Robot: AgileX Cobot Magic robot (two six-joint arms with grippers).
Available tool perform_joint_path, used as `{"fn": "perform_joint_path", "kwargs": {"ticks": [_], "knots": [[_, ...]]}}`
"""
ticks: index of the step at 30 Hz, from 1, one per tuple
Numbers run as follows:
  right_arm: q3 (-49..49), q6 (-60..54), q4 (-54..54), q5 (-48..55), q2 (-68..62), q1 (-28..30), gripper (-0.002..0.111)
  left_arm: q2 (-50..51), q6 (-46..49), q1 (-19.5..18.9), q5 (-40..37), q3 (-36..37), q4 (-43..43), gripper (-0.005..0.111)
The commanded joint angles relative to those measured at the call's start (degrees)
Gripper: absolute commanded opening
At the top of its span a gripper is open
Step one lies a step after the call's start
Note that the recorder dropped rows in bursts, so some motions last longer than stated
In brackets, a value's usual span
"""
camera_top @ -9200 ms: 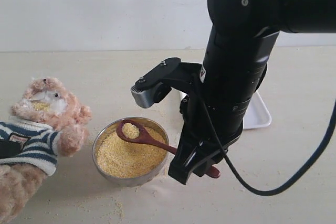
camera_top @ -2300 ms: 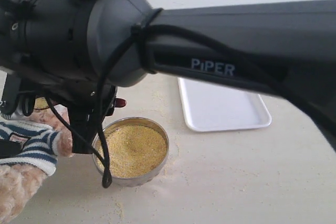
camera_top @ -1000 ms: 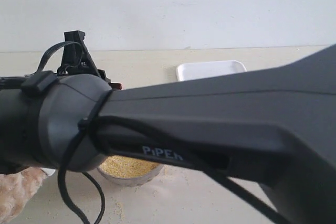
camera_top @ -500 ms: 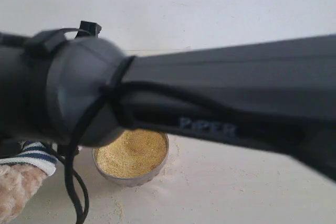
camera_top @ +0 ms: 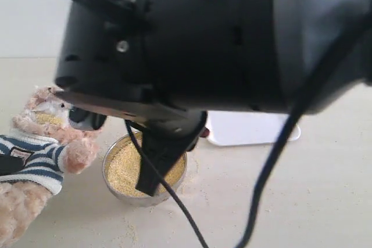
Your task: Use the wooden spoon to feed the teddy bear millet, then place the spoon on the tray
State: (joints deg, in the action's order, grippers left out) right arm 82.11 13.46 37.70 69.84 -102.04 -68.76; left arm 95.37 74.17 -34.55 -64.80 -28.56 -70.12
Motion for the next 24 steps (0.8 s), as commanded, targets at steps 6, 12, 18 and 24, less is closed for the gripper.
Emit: {"fn": "perform_joint_path", "kwargs": {"ticks": [6,12,18,24], "knots": [[-9.02,-11.67,-17.86,0.12,4.25,7.17,0.0,-0.09,0.49,-0.2,-1.02,-0.18,-1.0,0.005],[-8.9,-15.64,-7.74,0.12,4.15,8.26,0.0,-0.09,0.49,-0.2,-1.02,-0.18,-1.0,0.005],[-8.9,-15.92,8.37,0.12,-2.28,5.11,0.0,-0.09,0.49,-0.2,-1.02,-0.18,-1.0,0.005],[-8.9,-14.29,17.06,0.12,-7.56,0.61,0.0,-0.09,0.49,-0.2,-1.02,-0.18,-1.0,0.005]]}}
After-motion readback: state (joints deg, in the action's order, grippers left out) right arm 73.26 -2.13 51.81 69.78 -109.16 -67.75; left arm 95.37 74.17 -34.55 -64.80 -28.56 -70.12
